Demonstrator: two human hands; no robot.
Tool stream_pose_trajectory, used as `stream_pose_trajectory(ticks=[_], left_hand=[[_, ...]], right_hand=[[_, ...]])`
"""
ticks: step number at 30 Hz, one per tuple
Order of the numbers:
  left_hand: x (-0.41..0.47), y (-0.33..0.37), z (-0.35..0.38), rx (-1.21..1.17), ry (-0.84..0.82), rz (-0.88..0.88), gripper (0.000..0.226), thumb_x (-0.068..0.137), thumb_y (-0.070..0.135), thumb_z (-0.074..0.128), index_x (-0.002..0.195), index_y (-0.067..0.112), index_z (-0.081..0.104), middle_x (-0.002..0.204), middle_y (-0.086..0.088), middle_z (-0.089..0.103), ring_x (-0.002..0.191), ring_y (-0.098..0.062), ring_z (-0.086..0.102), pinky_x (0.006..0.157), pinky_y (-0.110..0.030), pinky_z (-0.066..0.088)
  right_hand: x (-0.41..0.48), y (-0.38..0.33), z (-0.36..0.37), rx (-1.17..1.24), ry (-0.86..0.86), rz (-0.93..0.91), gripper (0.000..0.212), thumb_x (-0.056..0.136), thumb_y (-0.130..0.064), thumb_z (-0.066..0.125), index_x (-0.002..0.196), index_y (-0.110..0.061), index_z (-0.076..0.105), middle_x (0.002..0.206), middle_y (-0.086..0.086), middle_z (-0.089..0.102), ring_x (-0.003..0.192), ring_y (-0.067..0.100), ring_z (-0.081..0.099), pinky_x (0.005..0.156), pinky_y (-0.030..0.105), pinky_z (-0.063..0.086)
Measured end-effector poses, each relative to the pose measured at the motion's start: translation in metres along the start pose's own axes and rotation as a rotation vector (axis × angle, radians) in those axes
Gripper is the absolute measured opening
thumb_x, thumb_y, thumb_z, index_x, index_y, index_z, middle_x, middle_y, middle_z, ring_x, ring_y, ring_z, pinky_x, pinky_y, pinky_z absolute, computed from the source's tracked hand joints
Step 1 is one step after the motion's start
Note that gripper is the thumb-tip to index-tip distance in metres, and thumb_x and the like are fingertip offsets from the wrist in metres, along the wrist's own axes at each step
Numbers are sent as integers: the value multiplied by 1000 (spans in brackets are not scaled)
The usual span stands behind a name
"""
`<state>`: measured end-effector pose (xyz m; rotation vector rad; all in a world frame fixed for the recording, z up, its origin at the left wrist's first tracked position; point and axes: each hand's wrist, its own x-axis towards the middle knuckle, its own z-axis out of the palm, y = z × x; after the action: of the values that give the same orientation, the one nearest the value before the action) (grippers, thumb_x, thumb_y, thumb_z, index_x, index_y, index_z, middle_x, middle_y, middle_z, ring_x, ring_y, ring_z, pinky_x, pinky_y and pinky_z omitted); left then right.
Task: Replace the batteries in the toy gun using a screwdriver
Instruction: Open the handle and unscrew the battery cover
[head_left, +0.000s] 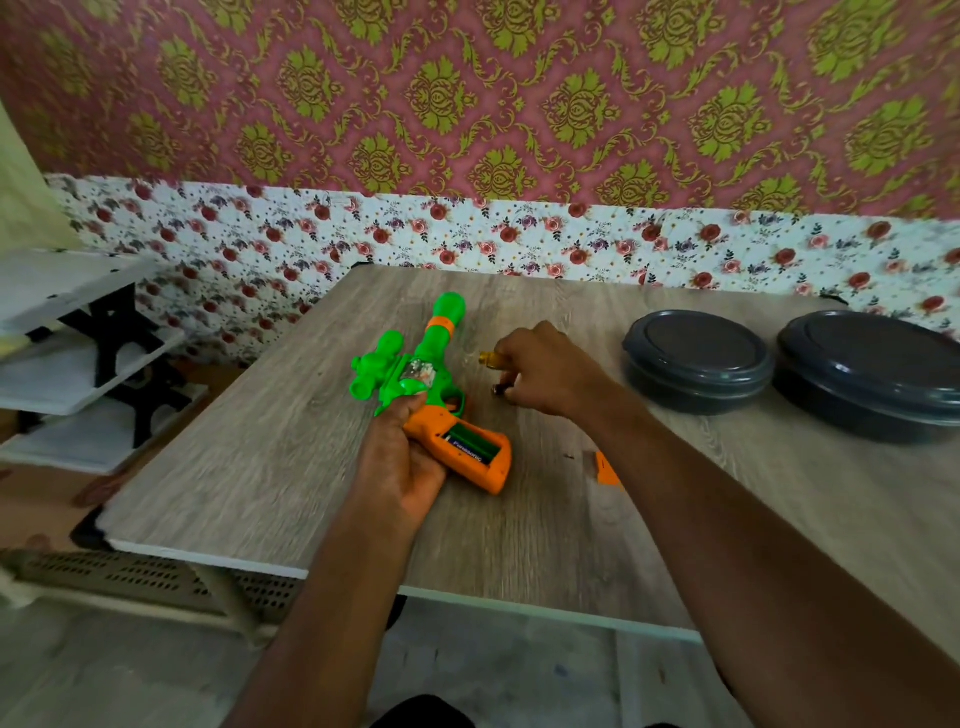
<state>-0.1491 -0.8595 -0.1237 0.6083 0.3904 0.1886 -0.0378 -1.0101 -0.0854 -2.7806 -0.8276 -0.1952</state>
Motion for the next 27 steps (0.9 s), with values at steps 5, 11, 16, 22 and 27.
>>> stream_pose_trajectory(ticks=[5, 11, 16, 22, 27], left_hand=[[-4, 1, 2, -27, 2, 7, 38, 101, 7, 53, 138, 5, 55, 108, -17, 67, 88, -26, 66, 112, -58, 43], [-4, 2, 2, -31, 6, -3, 42, 100, 7, 53, 142, 4, 53, 126, -21, 64, 93, -28, 67, 110, -58, 44], [-2, 1, 2, -25, 16, -7, 43, 100, 7, 54, 142, 5, 53, 126, -20, 65, 96, -29, 67, 111, -60, 43], [0, 1, 0, -23, -5, -10, 42, 99, 7, 54, 141, 5, 54, 140, -23, 61, 130, -40, 58, 112, -62, 41], [0, 1, -1, -47, -12, -40, 37, 99, 7, 54, 136, 7, 55, 134, -25, 65, 125, -45, 61, 110, -62, 44]], right_hand=[[11, 3, -2, 36, -32, 5, 46, 82, -26, 79, 123, -17, 61, 122, 15, 56, 110, 33, 54, 77, 37, 44], [9, 7, -1, 149, 2, 27, 43, 81, -33, 76, 120, -20, 62, 113, 10, 53, 101, 26, 50, 73, 33, 38], [7, 13, -3, 207, 21, 60, 24, 77, -34, 71, 98, -25, 63, 96, 12, 57, 79, 25, 56, 62, 26, 34], [8, 20, -1, 239, -6, 92, 22, 84, -22, 71, 106, -21, 70, 102, 13, 62, 84, 25, 60, 63, 26, 37], [9, 25, 4, 220, -20, 104, 36, 86, -19, 74, 122, -18, 68, 121, 13, 58, 104, 27, 56, 75, 32, 42]])
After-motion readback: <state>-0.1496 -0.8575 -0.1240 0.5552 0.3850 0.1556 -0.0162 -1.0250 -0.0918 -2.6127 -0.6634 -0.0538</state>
